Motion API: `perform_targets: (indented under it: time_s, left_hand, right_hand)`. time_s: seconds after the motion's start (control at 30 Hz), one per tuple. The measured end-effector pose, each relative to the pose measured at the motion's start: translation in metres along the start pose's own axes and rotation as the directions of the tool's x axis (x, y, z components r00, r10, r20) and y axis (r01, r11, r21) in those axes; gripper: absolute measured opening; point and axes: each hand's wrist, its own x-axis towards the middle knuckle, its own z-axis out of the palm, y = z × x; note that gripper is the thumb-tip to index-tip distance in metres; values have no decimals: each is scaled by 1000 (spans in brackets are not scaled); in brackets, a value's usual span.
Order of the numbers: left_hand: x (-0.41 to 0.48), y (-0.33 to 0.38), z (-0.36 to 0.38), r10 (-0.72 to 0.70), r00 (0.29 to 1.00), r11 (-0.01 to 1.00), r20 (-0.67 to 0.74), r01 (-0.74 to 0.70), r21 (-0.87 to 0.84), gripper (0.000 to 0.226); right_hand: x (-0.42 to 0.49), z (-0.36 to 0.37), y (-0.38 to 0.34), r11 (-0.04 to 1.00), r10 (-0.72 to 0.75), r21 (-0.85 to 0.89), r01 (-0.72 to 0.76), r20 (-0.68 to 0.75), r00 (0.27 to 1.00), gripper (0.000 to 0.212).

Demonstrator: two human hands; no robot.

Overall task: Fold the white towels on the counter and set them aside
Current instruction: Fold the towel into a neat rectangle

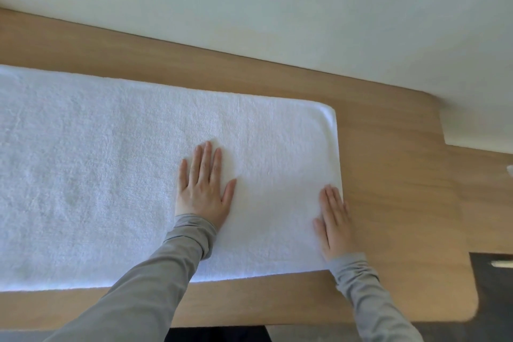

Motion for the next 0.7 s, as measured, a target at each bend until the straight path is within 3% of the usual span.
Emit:
perform_targets:
  time_s: [0.23, 0.47, 0.57, 0.7]
  left_hand:
    - [1, 1, -4, -17, 1000, 1000, 26, 17, -12, 71]
    - [-1, 5, -10, -92, 995, 983, 30, 96, -156, 61]
    - [-14, 27, -17, -271, 962, 918, -42, 244, -314, 56]
    - [-58, 77, -18, -597, 789, 754, -147, 488, -441, 52]
  right_hand:
    - [29, -28, -2, 987, 16, 159, -2, -91, 996, 50]
    - [132, -77, 29, 966, 14, 258, -2, -43, 999, 49]
    - [183, -89, 36, 949, -35, 315, 23, 34, 999, 51]
    - [234, -98, 38, 936, -114, 348, 49, 169, 979, 52]
